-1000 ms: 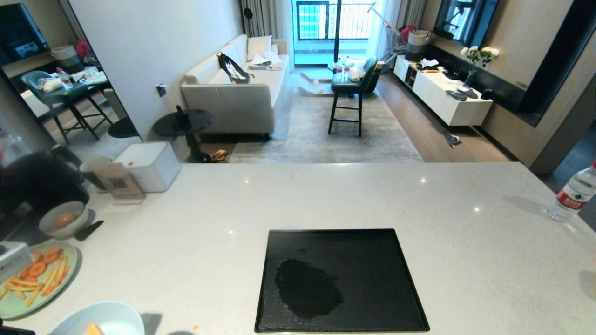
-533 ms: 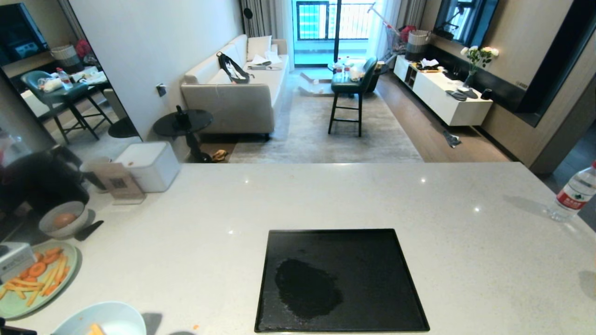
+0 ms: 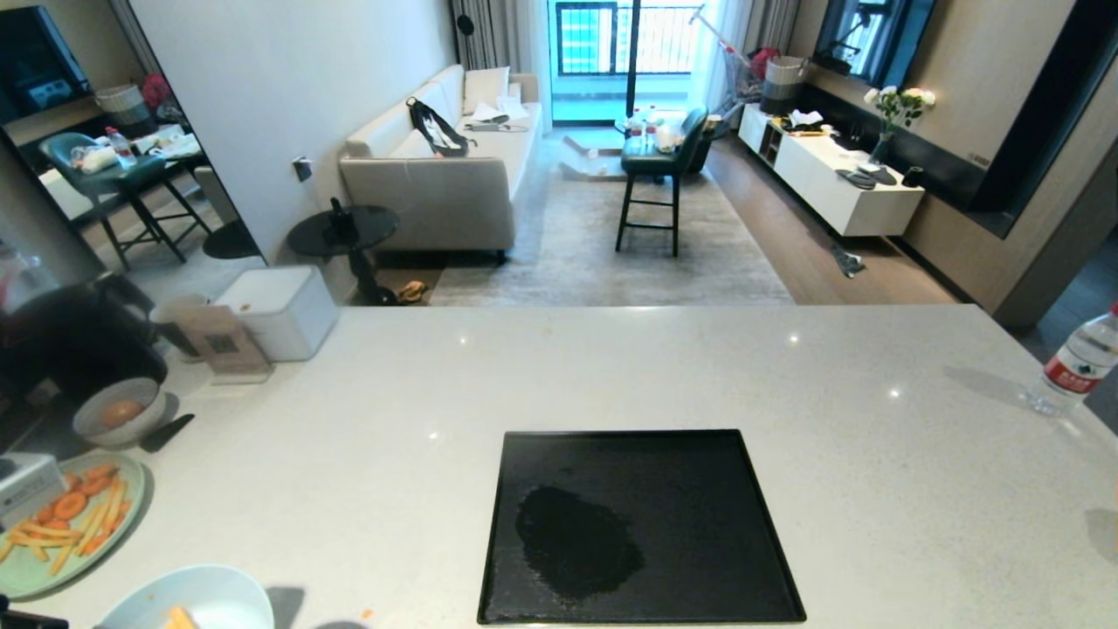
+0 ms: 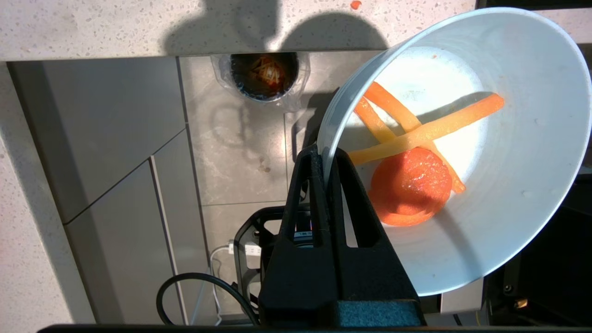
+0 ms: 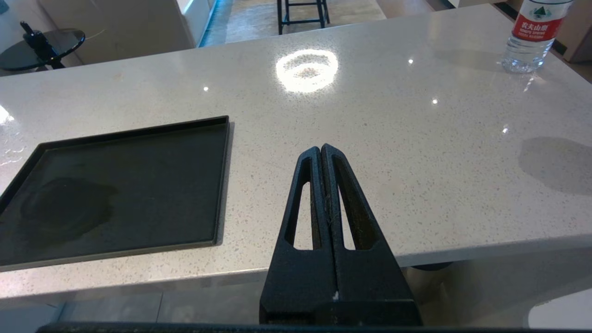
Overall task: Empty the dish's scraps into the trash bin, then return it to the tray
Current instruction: Move the bowl over the trash can
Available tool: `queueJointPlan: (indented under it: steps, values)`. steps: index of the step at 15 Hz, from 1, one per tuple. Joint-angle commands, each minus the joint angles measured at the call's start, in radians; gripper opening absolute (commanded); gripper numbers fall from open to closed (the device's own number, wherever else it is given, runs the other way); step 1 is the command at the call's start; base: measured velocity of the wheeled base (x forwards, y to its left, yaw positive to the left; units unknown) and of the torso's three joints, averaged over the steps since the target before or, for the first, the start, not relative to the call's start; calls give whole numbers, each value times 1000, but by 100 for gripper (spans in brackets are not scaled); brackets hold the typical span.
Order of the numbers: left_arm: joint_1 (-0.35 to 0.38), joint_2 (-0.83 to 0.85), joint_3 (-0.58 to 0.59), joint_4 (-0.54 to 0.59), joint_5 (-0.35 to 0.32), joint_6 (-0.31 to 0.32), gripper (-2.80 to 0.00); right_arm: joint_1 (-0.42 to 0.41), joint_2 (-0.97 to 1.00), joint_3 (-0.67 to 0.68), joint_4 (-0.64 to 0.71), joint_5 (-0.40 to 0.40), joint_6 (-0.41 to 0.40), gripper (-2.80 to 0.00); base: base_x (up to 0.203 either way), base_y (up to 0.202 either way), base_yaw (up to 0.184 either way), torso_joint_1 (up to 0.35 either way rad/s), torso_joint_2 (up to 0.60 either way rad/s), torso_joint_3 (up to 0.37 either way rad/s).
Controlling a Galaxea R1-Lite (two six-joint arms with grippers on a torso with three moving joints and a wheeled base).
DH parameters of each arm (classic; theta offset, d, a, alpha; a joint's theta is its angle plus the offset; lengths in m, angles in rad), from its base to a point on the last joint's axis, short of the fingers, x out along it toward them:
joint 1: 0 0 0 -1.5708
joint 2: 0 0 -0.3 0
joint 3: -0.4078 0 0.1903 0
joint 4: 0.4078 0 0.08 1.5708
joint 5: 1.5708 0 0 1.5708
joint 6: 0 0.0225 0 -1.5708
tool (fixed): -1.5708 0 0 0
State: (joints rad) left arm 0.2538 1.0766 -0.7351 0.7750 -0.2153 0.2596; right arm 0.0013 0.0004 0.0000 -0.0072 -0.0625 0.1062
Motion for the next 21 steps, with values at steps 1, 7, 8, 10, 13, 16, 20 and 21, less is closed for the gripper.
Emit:
queueJointPlan:
  steps: [1, 7, 8, 10, 13, 16, 20, 21]
  values:
    - [-1, 0, -3, 4, -1, 1, -280, 0, 0, 0, 0, 0, 0, -280, 0, 0, 0, 0, 0, 0]
    - [-1, 2, -4, 4, 8, 0, -280, 0, 0, 0, 0, 0, 1, -280, -176, 0, 0, 1, 3, 0]
    - [-1, 2, -4, 4, 8, 0, -280, 0, 0, 0, 0, 0, 1, -280, -193, 0, 0, 3, 3, 2]
    - [-2, 1, -4, 4, 8, 0, -280, 0, 0, 0, 0, 0, 0, -280, -196, 0, 1, -1, 2, 2]
    - [-2, -1, -4, 4, 8, 0, -280, 0, 0, 0, 0, 1, 1, -280, -195, 0, -1, 4, 7, 2]
    - [-1, -4, -4, 4, 8, 0, -280, 0, 0, 0, 0, 0, 0, -280, -197, 0, -1, 3, 2, 2]
    - [-1, -6, -6, 4, 0, 1, -280, 0, 0, 0, 0, 0, 0, -280, -192, 0, 0, 3, 1, 3]
    - [-1, -6, -6, 4, -3, 1, -280, 0, 0, 0, 0, 1, 1, -280, -93, 0, -5, -3, 6, 3]
